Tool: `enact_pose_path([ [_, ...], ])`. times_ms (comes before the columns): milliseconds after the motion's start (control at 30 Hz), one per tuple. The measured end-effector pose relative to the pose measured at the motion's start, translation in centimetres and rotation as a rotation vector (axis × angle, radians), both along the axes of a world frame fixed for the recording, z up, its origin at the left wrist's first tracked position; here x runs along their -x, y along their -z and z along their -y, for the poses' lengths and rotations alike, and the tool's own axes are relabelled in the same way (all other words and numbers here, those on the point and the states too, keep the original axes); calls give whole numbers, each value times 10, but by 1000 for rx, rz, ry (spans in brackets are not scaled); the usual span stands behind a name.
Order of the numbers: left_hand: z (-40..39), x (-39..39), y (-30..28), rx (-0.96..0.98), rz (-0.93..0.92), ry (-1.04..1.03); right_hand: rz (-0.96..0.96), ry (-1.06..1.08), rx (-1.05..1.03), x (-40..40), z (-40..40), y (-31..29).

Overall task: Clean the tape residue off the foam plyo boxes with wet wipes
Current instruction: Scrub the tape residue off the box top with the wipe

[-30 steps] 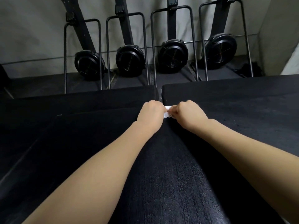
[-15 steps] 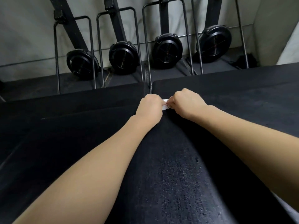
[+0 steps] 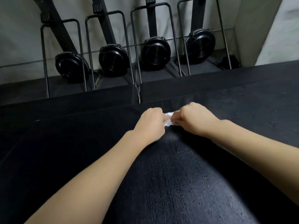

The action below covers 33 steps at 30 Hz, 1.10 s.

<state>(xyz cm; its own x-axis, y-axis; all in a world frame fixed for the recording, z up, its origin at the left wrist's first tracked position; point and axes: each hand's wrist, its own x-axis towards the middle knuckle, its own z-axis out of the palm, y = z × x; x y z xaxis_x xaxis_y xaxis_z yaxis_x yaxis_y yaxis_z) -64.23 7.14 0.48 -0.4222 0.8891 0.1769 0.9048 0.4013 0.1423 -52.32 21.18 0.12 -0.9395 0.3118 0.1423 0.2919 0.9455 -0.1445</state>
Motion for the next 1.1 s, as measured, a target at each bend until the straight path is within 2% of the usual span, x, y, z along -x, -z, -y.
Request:
enact_pose_path([
  [133, 26, -33, -3, 55, -114, 135, 2, -28, -70, -19, 4, 24],
  [300, 7, -30, -21, 13, -56, -19, -46, 28, 2, 5, 1, 15],
  [500, -6, -32, -18, 41, -59, -82, -55, 118, 50, 11, 6, 6],
  [600, 8, -42, -10, 1, -1, -107, -47, 105, 71, -10, 14, 14],
  [700, 27, -61, -10, 20, -13, -36, -98, 66, 97, -41, 27, 18],
  [833, 58, -100, -14, 48, -31, 40, -55, 39, -6, -87, 55, 23],
  [1000, 88, -132, -5, 73, -136, 118, -240, -63, -93, -127, 87, 22],
  [1100, 83, -131, -11, 123, -208, 120, -244, -64, -51, -121, 85, 21],
])
